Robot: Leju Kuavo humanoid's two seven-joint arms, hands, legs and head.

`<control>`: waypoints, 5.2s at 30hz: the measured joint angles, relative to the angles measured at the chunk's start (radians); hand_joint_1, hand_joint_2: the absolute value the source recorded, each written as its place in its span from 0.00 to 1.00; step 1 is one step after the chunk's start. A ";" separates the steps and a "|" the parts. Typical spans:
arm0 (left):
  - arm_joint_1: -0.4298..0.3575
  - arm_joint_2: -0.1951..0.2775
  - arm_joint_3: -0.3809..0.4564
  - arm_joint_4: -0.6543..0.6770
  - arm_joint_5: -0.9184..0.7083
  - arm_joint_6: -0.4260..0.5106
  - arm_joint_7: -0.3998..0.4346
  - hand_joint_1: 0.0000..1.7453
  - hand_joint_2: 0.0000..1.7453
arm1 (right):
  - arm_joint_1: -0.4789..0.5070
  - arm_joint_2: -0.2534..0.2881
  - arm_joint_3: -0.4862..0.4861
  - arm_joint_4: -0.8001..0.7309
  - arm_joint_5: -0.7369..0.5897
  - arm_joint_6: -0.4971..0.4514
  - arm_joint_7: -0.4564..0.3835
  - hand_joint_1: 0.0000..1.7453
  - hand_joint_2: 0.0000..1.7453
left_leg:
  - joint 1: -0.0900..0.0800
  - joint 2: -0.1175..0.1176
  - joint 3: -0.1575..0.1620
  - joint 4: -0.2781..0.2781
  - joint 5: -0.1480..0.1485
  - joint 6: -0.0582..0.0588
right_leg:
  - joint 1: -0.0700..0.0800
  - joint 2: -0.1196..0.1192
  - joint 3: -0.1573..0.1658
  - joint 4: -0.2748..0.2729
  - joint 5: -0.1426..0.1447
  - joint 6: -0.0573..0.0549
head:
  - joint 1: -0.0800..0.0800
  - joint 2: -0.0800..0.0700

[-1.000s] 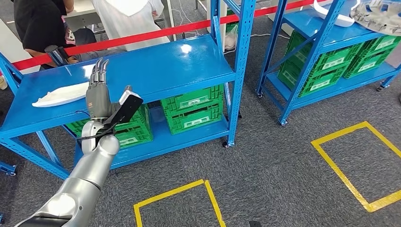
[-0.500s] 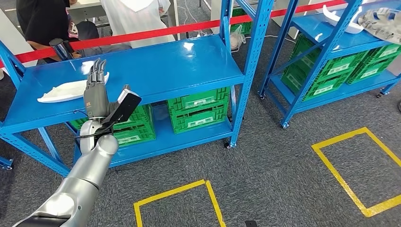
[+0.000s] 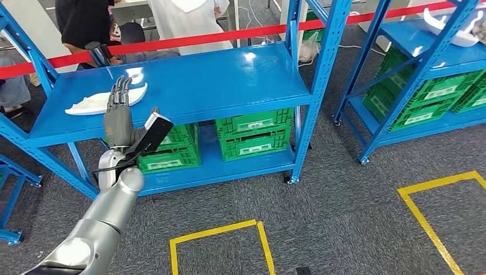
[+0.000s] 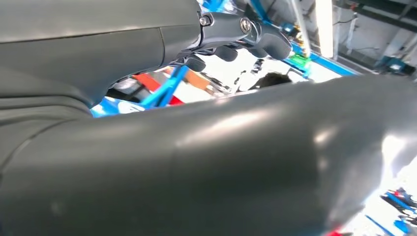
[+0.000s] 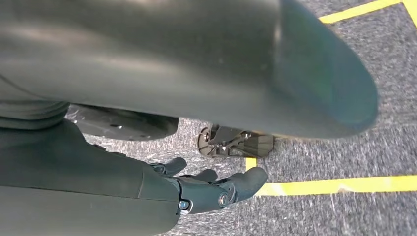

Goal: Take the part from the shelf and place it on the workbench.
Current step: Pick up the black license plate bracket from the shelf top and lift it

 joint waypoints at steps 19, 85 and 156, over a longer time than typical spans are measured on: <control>-0.009 0.006 -0.011 0.003 0.012 -0.021 -0.023 0.00 0.00 | -0.005 0.000 0.000 0.000 -0.014 0.031 -0.016 0.00 0.00 | -0.026 0.017 0.137 -0.265 0.096 0.062 | -0.004 -0.028 0.031 -0.033 -0.002 0.061 | 0.001 0.000; 0.042 -0.021 -0.027 0.023 0.008 0.013 -0.035 0.00 0.00 | 0.009 -0.030 -0.007 0.000 0.014 0.042 -0.005 0.00 0.00 | -0.010 0.001 0.147 -0.292 0.119 0.038 | 0.021 0.032 0.016 -0.033 0.014 -0.006 | -0.007 0.000; -0.163 0.042 -0.356 0.373 -0.564 -0.167 0.257 0.00 1.00 | -0.004 -0.039 -0.063 0.000 0.012 0.011 -0.115 0.00 0.00 | -0.016 0.000 0.154 -0.292 0.111 0.052 | 0.016 0.032 0.028 -0.045 0.012 0.036 | -0.007 0.000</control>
